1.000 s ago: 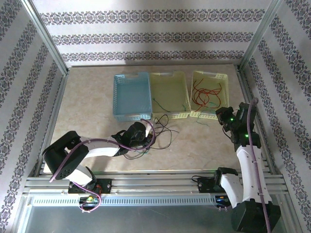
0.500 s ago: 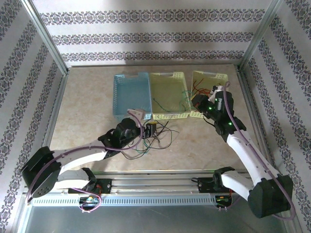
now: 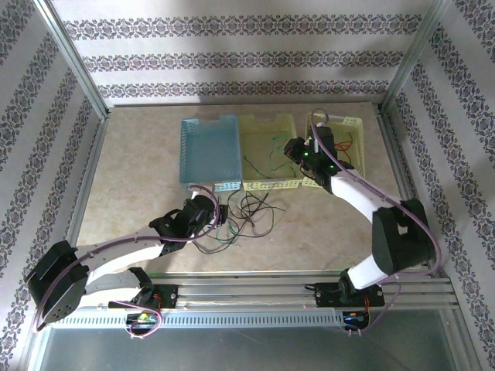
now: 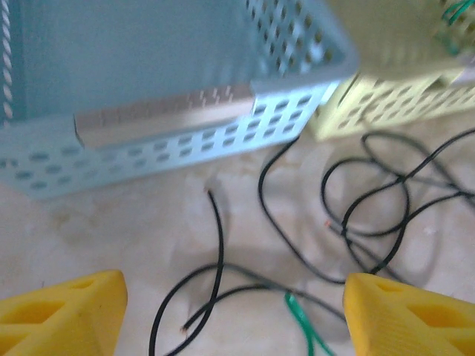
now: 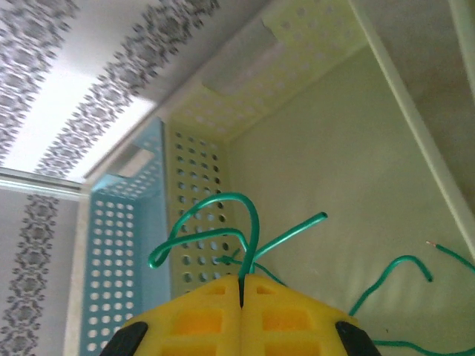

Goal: Untangle the cables

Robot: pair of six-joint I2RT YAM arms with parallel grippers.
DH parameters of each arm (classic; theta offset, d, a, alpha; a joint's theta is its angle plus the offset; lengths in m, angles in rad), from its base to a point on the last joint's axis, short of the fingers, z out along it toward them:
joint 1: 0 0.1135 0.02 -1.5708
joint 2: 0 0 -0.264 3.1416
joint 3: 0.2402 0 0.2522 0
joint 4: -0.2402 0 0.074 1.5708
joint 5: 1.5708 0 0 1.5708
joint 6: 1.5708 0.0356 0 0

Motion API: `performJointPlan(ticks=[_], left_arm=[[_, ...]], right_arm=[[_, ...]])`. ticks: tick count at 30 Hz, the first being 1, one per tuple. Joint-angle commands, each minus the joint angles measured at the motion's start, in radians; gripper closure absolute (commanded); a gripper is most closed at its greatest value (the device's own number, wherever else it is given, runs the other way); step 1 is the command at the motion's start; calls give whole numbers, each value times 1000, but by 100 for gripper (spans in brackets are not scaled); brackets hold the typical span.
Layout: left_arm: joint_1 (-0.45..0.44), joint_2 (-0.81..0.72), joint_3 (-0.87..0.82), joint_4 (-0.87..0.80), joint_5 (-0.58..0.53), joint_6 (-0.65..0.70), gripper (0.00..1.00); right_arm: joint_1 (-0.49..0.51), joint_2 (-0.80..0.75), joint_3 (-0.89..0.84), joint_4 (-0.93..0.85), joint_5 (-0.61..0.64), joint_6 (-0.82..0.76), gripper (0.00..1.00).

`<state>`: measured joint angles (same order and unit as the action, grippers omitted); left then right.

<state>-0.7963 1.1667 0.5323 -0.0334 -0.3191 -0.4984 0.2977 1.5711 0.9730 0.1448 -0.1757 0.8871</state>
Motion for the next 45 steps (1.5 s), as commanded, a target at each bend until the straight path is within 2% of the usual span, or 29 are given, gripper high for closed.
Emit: performJointPlan(ticks=[1, 3, 4, 6, 7, 9, 15, 19, 22, 25, 28, 31, 36, 42, 45], left_arm=[[12, 10, -7, -106, 28, -16, 25], [12, 12, -2, -120, 38, -5, 25], [12, 12, -3, -125, 43, -1, 25], [12, 11, -2, -129, 49, 7, 25], [11, 11, -2, -131, 53, 11, 25], [12, 15, -2, -133, 65, 18, 26], [12, 53, -7, -110, 135, 15, 31], [12, 77, -12, -84, 188, 17, 34], [11, 92, -8, -78, 190, 26, 36], [11, 117, 2, -79, 192, 39, 37], [11, 147, 10, -73, 202, 46, 37], [11, 171, 11, -61, 207, 45, 38], [11, 198, 10, -53, 206, 40, 44], [11, 223, 17, -39, 214, 44, 56], [11, 239, 24, -34, 223, 46, 66]], right_arm=[[12, 60, 48, 53, -30, 16, 100], [14, 91, 61, 58, -36, 20, 100], [15, 104, 71, 60, -40, 21, 94], [15, 115, 84, 55, -43, 24, 64], [15, 111, 85, 56, -42, 21, 58], [18, 88, 75, 58, -41, 12, 54], [77, -57, 11, -57, -64, -128, 52], [173, -138, -31, -200, -189, -276, 50], [269, -160, -40, -345, -219, -385, 47], [365, -148, -30, -466, -174, -470, 43], [420, -129, -26, -519, -87, -506, 41], [445, -114, -13, -548, -5, -520, 40], [469, -103, -1, -570, 46, -534, 39], [478, -80, 7, -588, 107, -531, 38], [481, -71, 8, -587, 119, -520, 38]])
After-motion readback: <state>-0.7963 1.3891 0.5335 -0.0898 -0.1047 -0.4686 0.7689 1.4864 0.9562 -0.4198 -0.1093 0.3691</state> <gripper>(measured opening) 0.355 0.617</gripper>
